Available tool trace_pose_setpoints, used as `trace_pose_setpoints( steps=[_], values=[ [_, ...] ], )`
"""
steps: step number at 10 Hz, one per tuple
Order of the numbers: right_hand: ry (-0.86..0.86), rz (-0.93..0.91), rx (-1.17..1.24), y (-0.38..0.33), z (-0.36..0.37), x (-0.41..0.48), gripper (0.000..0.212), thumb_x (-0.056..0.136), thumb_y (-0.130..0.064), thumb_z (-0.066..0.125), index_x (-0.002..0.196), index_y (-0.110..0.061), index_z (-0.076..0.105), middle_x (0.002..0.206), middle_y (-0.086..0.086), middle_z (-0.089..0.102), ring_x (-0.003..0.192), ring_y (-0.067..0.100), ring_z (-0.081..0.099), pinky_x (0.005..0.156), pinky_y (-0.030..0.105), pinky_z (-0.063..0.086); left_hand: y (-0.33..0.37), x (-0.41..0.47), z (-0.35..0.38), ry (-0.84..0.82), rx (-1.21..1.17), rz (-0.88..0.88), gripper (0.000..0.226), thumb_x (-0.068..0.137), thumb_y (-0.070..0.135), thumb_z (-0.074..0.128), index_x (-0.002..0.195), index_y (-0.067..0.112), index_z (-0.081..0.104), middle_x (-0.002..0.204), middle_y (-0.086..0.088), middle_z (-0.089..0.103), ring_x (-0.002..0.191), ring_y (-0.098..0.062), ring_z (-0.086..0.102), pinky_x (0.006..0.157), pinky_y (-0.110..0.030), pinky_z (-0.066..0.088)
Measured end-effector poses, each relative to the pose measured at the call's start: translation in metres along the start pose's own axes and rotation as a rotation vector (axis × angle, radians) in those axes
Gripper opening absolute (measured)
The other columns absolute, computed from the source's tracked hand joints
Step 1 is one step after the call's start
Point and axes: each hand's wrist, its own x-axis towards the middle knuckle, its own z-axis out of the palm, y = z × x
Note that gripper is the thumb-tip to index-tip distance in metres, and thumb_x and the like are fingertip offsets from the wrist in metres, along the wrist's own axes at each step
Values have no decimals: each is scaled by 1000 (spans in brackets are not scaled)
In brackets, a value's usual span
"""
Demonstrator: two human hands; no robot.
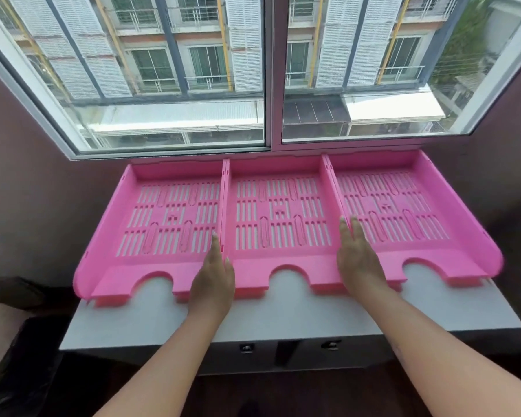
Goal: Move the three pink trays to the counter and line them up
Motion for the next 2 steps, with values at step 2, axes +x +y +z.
trace_pose_setpoints(
  steps=[2],
  values=[
    [-116,-50,35,5,-10,3,72,95,3,38,157,-14,7,166,7,0,145,34,28,106,45,41,3,-4,-14,-46,-13,-47,65,101,35,40,156,31,4,160,-4,32,109,-18,63,74,-30,54]
  ],
)
